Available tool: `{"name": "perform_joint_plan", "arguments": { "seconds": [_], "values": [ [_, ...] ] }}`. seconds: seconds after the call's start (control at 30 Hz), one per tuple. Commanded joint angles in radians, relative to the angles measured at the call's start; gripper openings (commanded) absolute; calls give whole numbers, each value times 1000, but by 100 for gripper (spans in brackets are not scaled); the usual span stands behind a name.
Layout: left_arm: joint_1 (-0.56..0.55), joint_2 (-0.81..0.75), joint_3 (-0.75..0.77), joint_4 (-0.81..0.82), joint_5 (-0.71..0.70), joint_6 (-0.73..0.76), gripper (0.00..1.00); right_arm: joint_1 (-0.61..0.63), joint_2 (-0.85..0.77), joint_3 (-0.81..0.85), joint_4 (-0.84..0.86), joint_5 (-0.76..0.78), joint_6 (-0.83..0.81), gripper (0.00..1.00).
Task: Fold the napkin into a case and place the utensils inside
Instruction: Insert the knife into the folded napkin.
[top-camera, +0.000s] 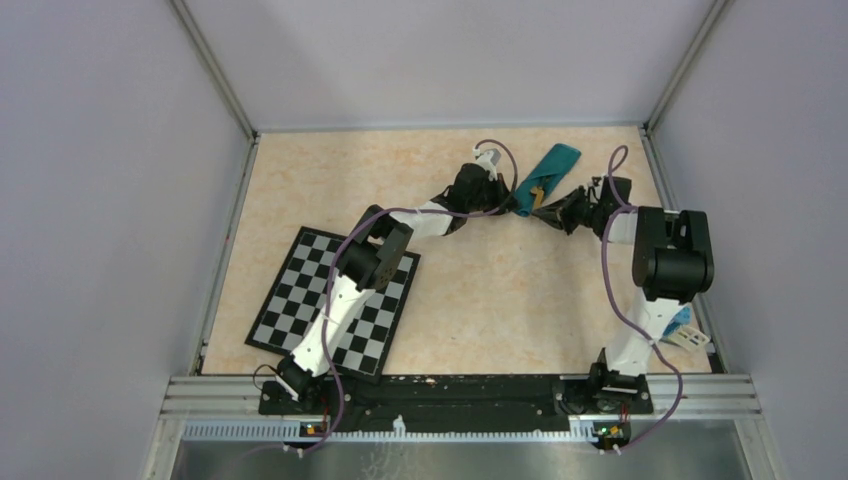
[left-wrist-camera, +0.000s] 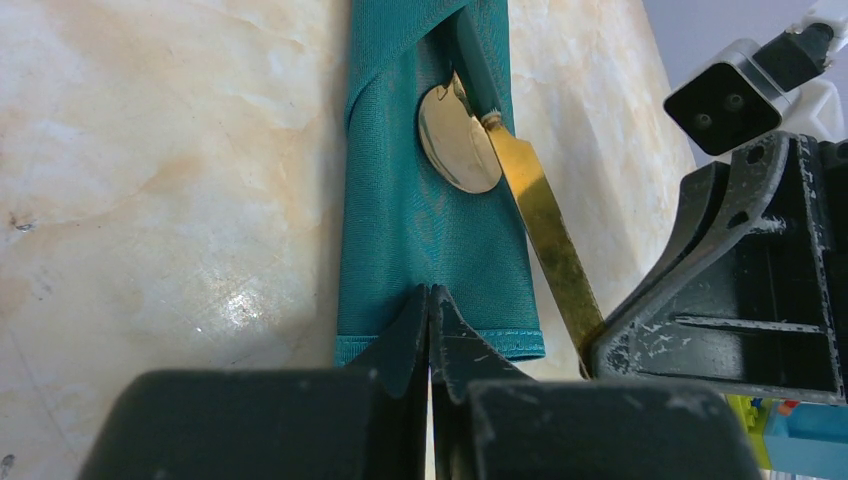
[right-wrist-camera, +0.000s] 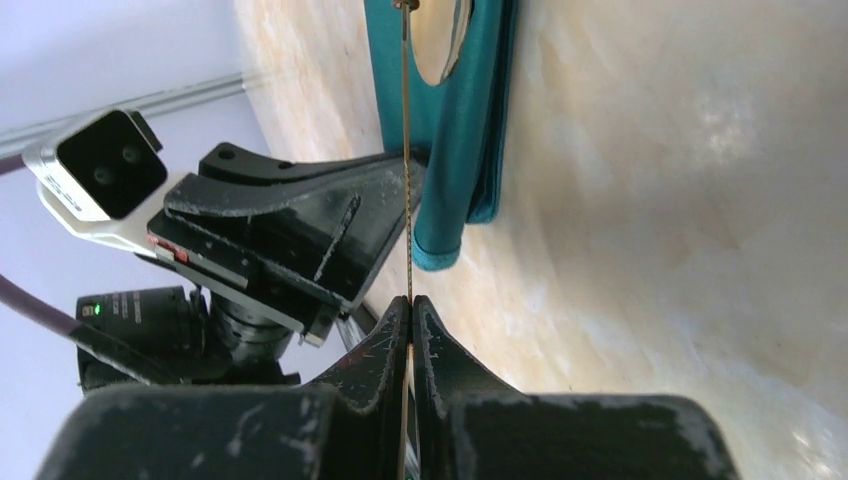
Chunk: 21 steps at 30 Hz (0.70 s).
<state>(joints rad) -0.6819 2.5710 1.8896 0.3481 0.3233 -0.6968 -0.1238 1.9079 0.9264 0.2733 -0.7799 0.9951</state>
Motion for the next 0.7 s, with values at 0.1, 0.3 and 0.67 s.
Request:
{"name": "perform_joint_plan", "arguments": {
  "seconds": [0.1,0.3,0.67],
  "values": [
    [-4,-3,-24,22,-10,11,0,51,61,95,96,100,81,0],
    [-4,-8,-39,22,-12,9,0,71,113,167,99,163,95,0],
    [-4,-15,-64,37,-13,11,0,73,194,268,99,209,102,0]
  ]
}}
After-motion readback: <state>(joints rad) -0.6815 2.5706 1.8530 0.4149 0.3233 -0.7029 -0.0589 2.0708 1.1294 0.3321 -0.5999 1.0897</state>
